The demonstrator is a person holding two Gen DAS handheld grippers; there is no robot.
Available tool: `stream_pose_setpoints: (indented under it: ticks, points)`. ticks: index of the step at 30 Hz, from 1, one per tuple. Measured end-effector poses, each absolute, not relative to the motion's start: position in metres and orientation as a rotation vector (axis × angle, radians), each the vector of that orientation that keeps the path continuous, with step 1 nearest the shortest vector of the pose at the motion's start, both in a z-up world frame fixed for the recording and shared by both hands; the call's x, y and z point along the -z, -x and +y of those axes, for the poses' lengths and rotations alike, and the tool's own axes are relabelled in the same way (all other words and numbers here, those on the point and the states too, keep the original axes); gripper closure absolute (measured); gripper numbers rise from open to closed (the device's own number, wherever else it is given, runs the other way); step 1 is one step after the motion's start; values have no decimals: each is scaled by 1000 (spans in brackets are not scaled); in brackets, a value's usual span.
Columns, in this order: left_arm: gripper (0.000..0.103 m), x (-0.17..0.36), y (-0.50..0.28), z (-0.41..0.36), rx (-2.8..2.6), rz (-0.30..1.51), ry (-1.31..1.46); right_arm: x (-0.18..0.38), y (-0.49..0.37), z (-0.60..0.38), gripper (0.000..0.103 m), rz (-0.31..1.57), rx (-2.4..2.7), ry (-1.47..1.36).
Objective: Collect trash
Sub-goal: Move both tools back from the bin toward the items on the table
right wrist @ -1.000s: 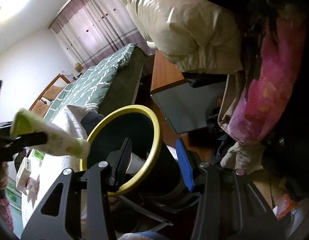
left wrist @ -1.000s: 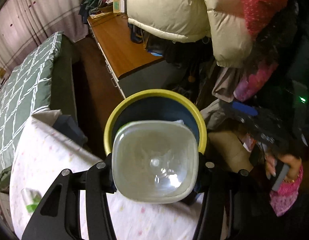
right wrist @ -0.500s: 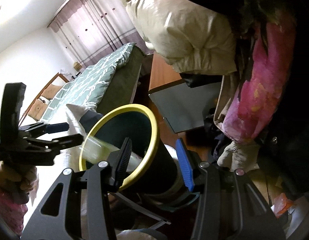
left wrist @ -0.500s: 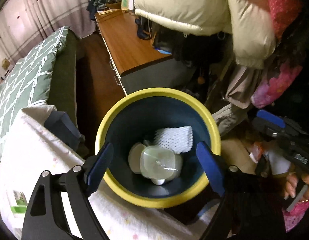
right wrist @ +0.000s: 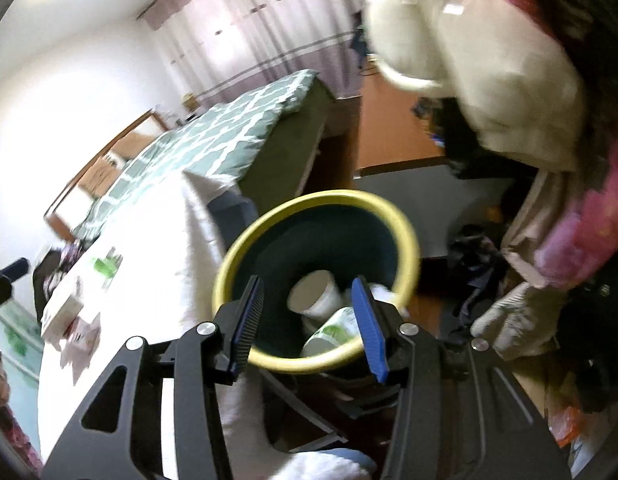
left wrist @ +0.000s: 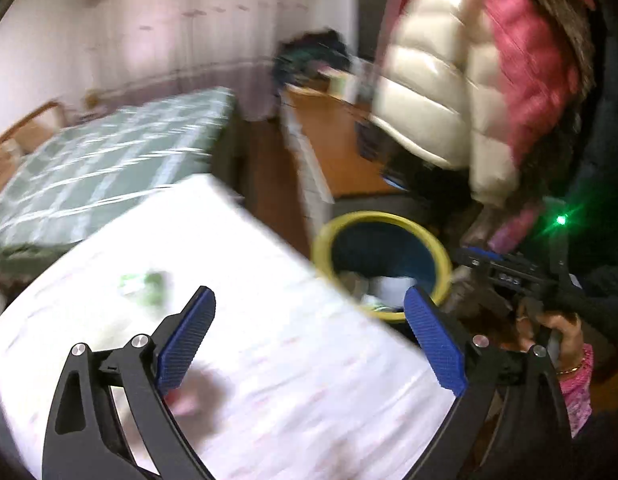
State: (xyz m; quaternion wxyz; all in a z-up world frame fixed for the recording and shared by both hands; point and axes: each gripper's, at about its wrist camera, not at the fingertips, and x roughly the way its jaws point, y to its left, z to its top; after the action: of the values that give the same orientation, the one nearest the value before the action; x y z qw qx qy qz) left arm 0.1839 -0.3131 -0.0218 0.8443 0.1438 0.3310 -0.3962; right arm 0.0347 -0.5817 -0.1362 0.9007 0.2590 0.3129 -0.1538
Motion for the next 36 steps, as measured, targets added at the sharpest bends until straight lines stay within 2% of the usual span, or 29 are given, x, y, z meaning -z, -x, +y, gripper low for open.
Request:
stream_pose_setpoints:
  ticks: [8,16,23,34,35,36]
  points:
    - [5,21,-208,-129,449,638,-161,115,-87,-489,59,691,144,-397]
    - [5,72,-245,6,150,635,-10,86,-140,-375,59,708,-79,-228]
    - [5,116,-265,45,4,620,35,65,-178,-274,59,692,-256,-94]
    - [5,135,-270,58,-9,625,125,99,-227,-147,59,727,-310,177]
    - [5,134,-269,56,-13,621,114,102,-231,-140,58,733,-306,195]
    - [5,131,-266,52,-15,617,105,107,-234,-132,52,736,-295,233]
